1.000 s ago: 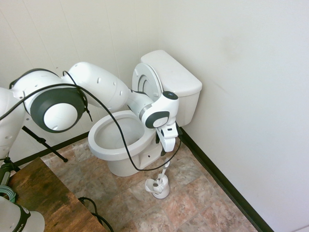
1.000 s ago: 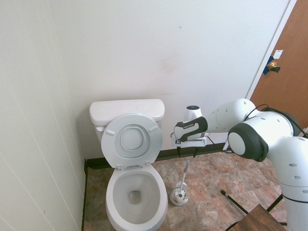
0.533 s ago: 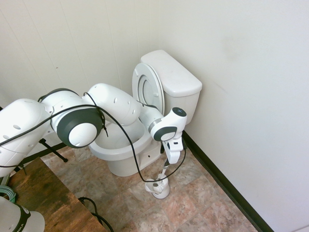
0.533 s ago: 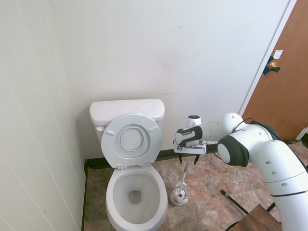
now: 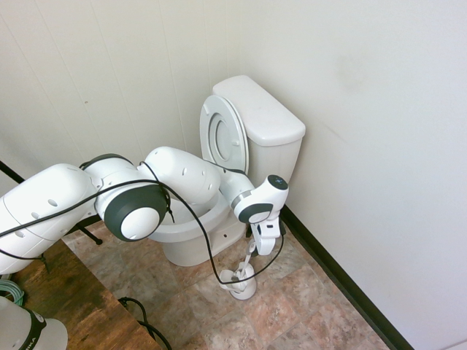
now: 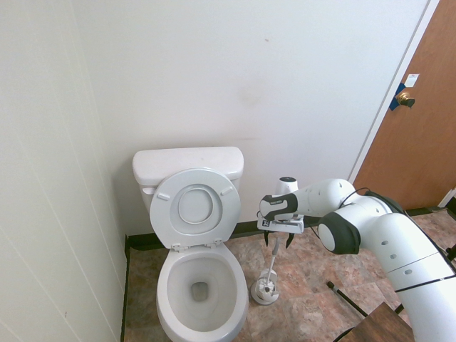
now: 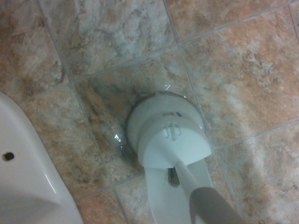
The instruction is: Clean the toilet
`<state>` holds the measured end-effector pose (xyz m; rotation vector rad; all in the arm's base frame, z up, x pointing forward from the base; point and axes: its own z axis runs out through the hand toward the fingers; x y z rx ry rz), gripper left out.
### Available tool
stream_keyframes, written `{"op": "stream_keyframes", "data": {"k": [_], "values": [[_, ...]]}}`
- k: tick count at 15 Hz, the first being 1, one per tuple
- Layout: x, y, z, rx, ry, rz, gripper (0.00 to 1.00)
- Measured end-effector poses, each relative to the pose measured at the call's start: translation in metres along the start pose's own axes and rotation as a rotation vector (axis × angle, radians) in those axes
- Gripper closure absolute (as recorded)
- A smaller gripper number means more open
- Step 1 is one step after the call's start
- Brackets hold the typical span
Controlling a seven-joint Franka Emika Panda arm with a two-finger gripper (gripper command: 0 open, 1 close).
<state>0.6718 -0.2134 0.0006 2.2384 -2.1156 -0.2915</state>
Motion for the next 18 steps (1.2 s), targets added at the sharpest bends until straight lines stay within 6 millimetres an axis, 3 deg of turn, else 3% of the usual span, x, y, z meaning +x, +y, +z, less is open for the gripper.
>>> {"op": "stream_keyframes", "data": {"k": [9,18], "values": [[0.001,-0.003,0.023,-0.007,-0.019,0.003,1.00],[0.005,-0.004,0.019,-0.006,-0.022,0.001,1.00]]}}
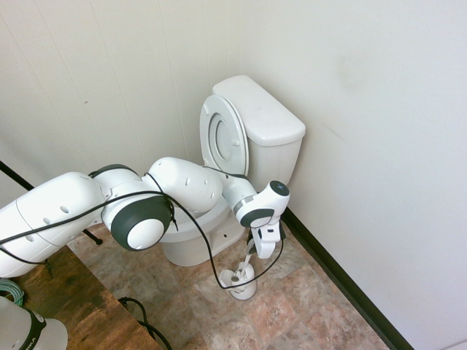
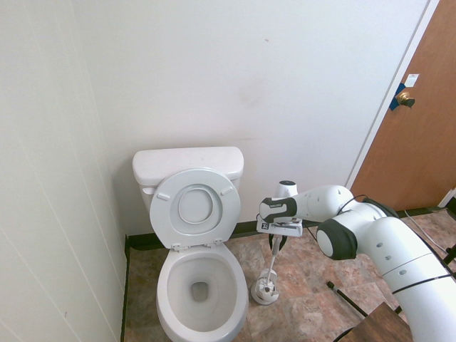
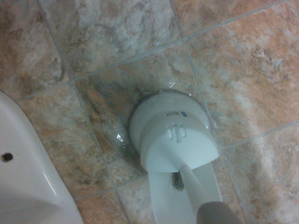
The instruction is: Clean the toilet
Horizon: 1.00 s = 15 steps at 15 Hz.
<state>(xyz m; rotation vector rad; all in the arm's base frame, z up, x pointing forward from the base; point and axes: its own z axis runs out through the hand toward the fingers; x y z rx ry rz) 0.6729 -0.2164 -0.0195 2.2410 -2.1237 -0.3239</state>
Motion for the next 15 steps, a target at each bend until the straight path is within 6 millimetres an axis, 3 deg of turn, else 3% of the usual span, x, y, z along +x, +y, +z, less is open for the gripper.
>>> {"op": "stream_keyframes", "data": {"k": [9,13,15], "values": [[-0.010,0.003,0.003,-0.001,-0.013,-0.079,1.00],[-0.040,0.019,0.005,0.002,-0.009,-0.123,1.00],[-0.057,0.025,-0.007,0.009,0.002,-0.144,1.00]]}}
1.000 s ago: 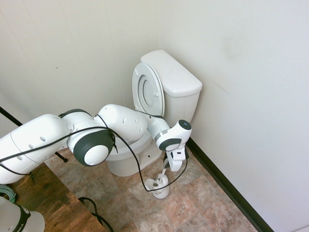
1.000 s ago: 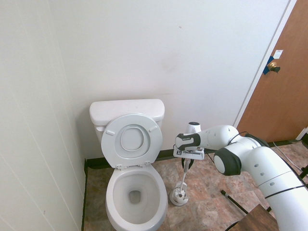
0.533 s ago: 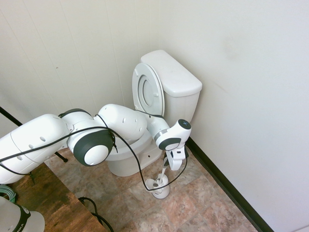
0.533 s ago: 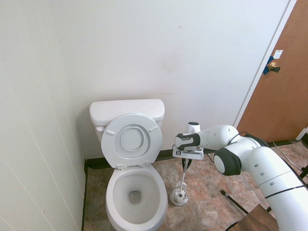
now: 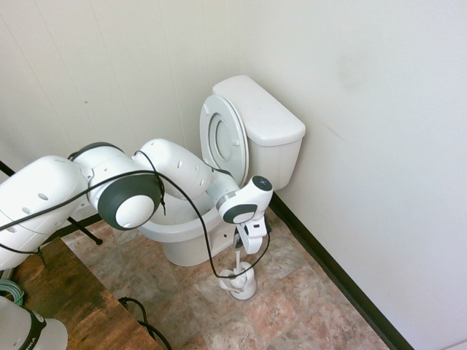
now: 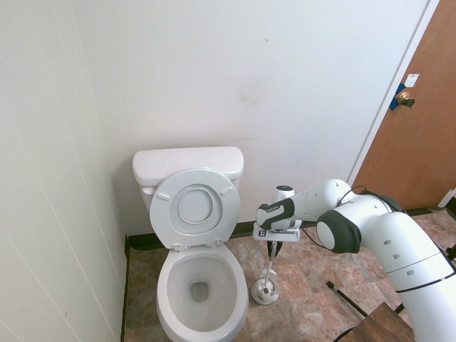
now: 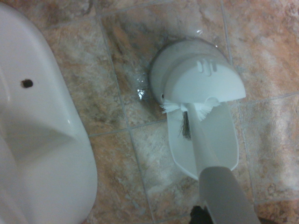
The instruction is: Clean the toilet
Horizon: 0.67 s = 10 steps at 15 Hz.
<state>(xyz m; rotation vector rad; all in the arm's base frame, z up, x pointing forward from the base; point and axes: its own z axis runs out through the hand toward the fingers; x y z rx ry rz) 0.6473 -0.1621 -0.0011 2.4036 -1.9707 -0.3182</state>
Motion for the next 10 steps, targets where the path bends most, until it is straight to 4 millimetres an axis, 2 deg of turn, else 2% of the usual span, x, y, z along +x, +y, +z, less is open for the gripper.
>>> {"op": "stream_keyframes", "data": {"k": [1,5,7,10], "values": [[-0.007,0.001,-0.014,0.003,0.006,-0.008,1.00],[-0.027,0.016,-0.101,0.034,0.059,-0.070,1.00],[-0.040,0.030,-0.143,0.039,0.101,-0.117,1.00],[-0.061,0.062,-0.202,0.049,0.150,-0.158,1.00]]}}
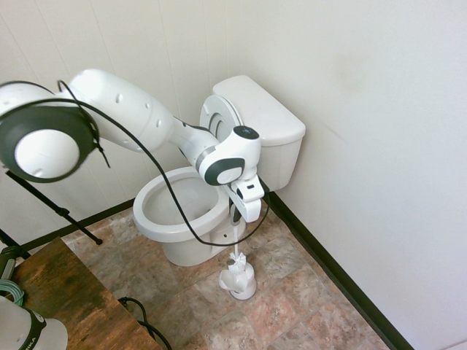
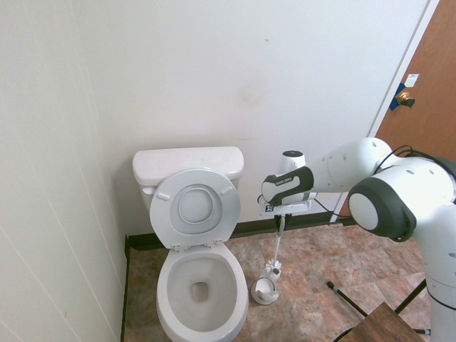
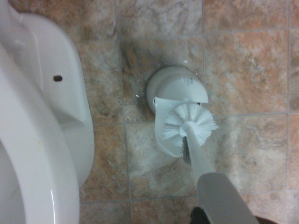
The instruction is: Clean the toilet
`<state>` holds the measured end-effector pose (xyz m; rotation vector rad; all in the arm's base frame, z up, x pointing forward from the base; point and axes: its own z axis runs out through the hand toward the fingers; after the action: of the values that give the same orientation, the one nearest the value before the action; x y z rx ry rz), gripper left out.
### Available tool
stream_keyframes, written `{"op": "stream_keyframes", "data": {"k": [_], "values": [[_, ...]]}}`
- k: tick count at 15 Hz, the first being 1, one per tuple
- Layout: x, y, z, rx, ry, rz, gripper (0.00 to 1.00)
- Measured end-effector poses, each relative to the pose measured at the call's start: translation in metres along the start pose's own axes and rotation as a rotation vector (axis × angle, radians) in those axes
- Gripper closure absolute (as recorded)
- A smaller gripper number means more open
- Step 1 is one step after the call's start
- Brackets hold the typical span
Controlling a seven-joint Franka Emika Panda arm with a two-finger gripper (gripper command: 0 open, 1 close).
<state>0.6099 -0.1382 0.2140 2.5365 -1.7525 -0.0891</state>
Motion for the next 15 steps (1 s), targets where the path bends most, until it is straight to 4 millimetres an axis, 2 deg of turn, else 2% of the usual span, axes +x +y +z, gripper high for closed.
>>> {"op": "stream_keyframes", "data": {"k": [2,4,7,9,10,11,13,15], "values": [[-0.021,0.016,-0.042,0.019,0.030,-0.014,1.00],[-0.051,0.023,-0.088,0.044,0.050,-0.056,1.00],[-0.113,0.023,-0.161,0.068,0.106,-0.116,1.00],[-0.162,0.021,-0.202,0.098,0.118,-0.164,1.00],[-0.186,0.018,-0.216,0.117,0.115,-0.192,1.00],[-0.210,0.011,-0.222,0.127,0.112,-0.219,1.00],[-0.247,-0.010,-0.220,0.133,0.103,-0.264,1.00],[-0.265,-0.035,-0.206,0.141,0.093,-0.286,1.00]]}}
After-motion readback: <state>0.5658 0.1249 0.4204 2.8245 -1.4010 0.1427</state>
